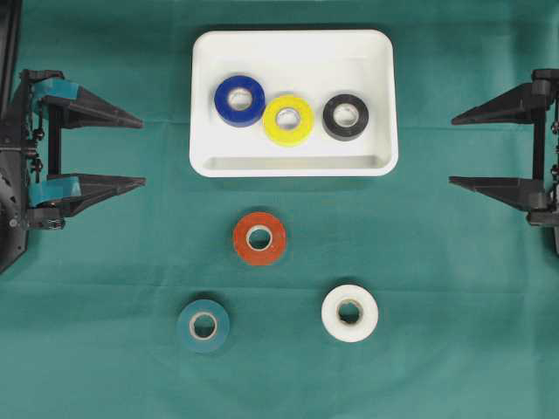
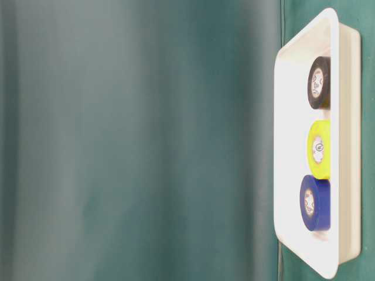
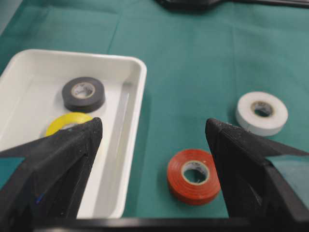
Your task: Pick up the tape from a random location and place it into the white case.
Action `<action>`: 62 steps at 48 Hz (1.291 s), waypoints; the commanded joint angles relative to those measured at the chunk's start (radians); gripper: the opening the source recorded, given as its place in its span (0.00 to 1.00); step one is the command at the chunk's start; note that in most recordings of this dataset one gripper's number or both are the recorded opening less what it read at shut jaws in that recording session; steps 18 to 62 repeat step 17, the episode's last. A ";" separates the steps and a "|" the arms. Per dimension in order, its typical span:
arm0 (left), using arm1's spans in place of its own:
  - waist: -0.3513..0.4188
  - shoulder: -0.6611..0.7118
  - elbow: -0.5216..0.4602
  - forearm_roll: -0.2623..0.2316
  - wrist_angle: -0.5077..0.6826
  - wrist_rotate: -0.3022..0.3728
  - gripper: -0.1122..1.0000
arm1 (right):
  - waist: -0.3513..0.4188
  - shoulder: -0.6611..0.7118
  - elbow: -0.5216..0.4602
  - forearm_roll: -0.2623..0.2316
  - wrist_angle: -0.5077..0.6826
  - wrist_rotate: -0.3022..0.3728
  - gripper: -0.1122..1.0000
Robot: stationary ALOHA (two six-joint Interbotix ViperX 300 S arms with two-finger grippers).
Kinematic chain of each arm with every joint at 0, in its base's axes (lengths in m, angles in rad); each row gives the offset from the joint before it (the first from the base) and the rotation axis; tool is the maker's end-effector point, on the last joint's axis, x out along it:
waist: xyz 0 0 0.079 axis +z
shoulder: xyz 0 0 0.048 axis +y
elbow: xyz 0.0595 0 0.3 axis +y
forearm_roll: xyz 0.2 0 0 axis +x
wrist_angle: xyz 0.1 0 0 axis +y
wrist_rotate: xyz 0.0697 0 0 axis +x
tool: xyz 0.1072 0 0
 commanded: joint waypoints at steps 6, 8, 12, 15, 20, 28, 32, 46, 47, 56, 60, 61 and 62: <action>-0.002 0.003 -0.025 0.000 -0.003 0.000 0.86 | -0.002 0.008 -0.021 -0.002 -0.002 0.000 0.84; -0.002 0.003 -0.025 0.002 -0.003 0.000 0.86 | -0.002 0.008 -0.021 -0.002 0.002 -0.002 0.84; -0.002 0.003 -0.025 0.000 -0.003 0.000 0.86 | -0.002 0.008 -0.021 -0.002 0.006 -0.002 0.84; -0.003 0.003 -0.025 0.002 -0.003 0.002 0.86 | -0.002 0.008 -0.021 -0.003 0.008 -0.003 0.84; -0.003 0.003 -0.025 0.002 -0.003 0.002 0.86 | -0.002 0.008 -0.021 -0.002 0.008 -0.005 0.84; -0.003 0.003 -0.025 0.002 -0.003 0.002 0.86 | -0.002 0.008 -0.021 -0.002 0.008 -0.005 0.84; -0.003 0.003 -0.025 0.002 -0.003 0.002 0.86 | -0.002 0.008 -0.021 -0.002 0.008 -0.005 0.84; -0.003 0.003 -0.025 0.002 -0.003 0.002 0.86 | -0.002 0.008 -0.021 -0.002 0.008 -0.005 0.84; -0.003 0.003 -0.025 0.002 -0.003 0.002 0.86 | -0.002 0.008 -0.021 -0.002 0.008 -0.005 0.84; -0.003 0.003 -0.025 0.002 -0.003 0.002 0.86 | -0.002 0.008 -0.021 -0.002 0.008 -0.005 0.84; -0.003 0.003 -0.025 0.002 -0.003 0.002 0.86 | -0.002 0.008 -0.021 -0.002 0.008 -0.005 0.84; -0.003 0.003 -0.025 0.002 -0.003 0.002 0.86 | -0.002 0.008 -0.021 -0.002 0.008 -0.005 0.84; -0.003 0.003 -0.025 0.002 -0.003 0.002 0.86 | -0.002 0.008 -0.021 -0.002 0.008 -0.005 0.84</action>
